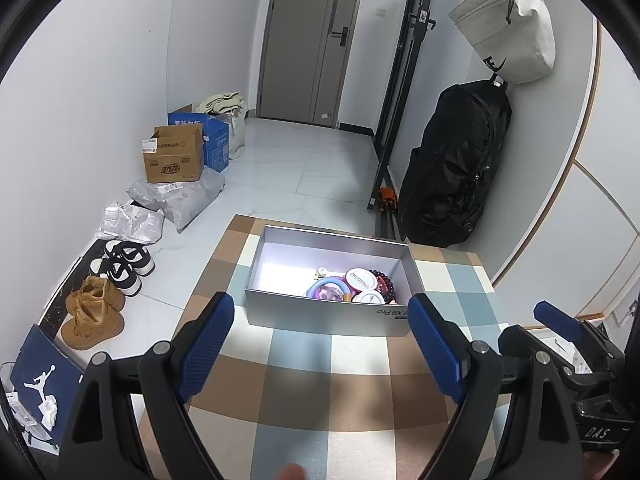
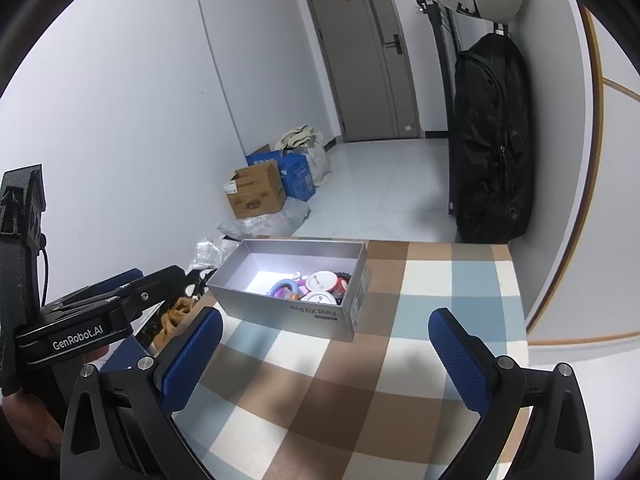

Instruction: Organize jewelry

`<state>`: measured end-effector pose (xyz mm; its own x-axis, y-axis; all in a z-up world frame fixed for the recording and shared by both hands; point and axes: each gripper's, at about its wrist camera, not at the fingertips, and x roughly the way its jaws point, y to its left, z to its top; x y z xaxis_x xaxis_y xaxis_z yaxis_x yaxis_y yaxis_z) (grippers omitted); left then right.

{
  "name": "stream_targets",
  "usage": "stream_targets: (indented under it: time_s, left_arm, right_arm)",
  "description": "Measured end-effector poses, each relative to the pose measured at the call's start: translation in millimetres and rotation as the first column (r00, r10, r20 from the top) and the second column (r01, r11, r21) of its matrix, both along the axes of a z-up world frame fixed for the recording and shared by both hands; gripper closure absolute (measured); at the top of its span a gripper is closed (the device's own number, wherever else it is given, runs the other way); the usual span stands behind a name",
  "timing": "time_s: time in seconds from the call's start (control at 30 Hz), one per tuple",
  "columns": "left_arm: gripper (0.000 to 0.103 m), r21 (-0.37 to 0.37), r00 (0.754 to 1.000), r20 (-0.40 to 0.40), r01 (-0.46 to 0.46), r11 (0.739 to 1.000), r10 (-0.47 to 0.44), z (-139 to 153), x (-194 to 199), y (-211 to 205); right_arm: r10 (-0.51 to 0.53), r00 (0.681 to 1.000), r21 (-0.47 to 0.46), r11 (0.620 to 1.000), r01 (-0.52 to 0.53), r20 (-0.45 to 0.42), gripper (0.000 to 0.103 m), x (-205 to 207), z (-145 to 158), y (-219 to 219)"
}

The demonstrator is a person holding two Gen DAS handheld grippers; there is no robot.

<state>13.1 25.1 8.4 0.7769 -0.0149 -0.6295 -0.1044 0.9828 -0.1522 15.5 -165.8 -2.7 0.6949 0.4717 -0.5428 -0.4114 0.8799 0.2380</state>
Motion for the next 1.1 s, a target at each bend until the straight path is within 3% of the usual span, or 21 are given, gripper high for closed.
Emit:
stream_targets:
  time_s: [0.3, 1.1]
  left_arm:
    - [0.018, 0.026, 1.0, 0.013, -0.015, 1.0, 0.014, 1.8, -2.0, -1.3]
    - [0.018, -0.002, 1.0, -0.012, 0.002, 1.0, -0.002, -0.8, 2.2, 1.4]
  right_arm:
    - [0.001, 1.0, -0.006, 1.0, -0.001, -0.007, 0.0, 1.9, -1.4, 0.1]
    - [-0.035, 0.999, -0.001, 0.999, 0.035, -0.007, 0.0, 6.6, -0.6, -6.7]
